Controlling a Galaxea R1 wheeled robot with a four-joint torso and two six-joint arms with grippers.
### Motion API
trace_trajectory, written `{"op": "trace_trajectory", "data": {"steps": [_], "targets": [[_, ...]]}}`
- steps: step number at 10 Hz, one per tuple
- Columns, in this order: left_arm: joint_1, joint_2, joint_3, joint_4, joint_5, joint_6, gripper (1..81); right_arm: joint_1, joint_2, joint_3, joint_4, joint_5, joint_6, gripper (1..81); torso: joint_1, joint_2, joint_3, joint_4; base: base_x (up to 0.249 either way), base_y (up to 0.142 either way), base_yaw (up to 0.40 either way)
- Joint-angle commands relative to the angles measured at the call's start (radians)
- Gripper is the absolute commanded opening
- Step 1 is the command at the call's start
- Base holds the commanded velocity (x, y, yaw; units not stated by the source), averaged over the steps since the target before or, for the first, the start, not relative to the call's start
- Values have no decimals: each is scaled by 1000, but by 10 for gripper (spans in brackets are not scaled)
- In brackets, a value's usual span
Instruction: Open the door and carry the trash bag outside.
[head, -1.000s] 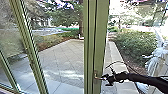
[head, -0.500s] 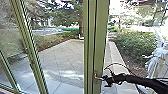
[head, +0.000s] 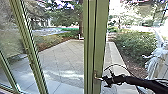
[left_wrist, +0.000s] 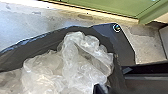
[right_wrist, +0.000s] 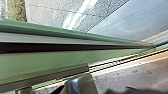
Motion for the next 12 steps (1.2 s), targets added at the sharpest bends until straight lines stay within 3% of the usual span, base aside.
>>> {"op": "trace_trajectory", "data": {"steps": [1,5,12], "targets": [[-45,1,9,-5,49,2,10,35,64,-49,-43,-142,-1,811,0,0,0,0,0,0,0],[-42,1,7,-4,49,2,10,-10,115,-104,-106,-200,-3,811,-1,-1,1,0,0,0,0],[-39,4,9,-2,49,2,10,-110,204,-145,-243,-207,-4,811,-1,-1,2,0,0,0,0]]}}
